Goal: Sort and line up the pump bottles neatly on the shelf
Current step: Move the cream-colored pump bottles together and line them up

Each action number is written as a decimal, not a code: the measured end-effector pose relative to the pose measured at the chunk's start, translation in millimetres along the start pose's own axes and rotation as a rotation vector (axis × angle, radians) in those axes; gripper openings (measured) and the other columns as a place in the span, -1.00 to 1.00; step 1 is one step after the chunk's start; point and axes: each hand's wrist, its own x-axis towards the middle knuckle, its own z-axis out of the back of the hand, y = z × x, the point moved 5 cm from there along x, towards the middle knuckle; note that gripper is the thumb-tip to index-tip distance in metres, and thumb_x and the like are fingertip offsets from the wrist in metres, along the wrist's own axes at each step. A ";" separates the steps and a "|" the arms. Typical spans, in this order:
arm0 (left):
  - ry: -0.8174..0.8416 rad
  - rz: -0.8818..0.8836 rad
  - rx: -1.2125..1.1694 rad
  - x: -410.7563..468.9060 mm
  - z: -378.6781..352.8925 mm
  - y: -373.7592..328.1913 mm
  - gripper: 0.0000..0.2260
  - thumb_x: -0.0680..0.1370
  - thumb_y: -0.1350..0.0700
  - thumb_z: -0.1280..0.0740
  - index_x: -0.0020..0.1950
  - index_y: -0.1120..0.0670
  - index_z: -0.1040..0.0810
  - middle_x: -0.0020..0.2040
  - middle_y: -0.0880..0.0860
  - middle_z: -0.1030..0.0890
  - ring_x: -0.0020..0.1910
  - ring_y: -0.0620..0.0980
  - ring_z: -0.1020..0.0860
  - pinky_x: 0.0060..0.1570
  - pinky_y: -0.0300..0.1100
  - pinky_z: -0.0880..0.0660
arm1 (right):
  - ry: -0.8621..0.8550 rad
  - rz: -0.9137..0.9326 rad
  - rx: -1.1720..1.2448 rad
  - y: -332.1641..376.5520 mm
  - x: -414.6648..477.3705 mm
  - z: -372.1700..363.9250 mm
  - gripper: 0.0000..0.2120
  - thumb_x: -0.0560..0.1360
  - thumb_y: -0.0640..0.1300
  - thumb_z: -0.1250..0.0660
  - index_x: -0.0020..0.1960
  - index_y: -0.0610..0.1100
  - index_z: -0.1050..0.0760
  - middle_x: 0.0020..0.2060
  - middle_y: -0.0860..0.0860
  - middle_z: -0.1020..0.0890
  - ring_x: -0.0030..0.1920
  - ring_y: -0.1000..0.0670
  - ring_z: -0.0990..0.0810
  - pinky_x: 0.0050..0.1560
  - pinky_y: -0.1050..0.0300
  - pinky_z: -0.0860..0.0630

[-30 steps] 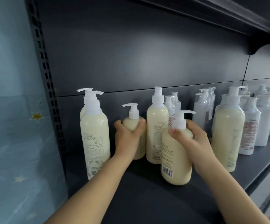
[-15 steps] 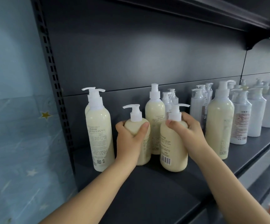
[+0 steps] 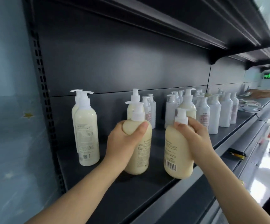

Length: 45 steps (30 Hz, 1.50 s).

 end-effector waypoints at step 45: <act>0.105 -0.092 -0.150 73.1 -457.6 -52.4 -0.49 0.12 -0.34 -0.32 -0.04 -0.12 -0.48 -0.16 -0.10 -0.64 -0.23 -0.21 -0.62 -0.30 -0.33 -0.50 | -0.045 0.049 -0.063 -129.9 193.5 386.4 -0.72 0.30 0.04 -0.32 -0.18 -0.18 -0.54 -0.43 0.08 -0.55 -0.41 0.12 -0.53 -0.32 0.12 -0.48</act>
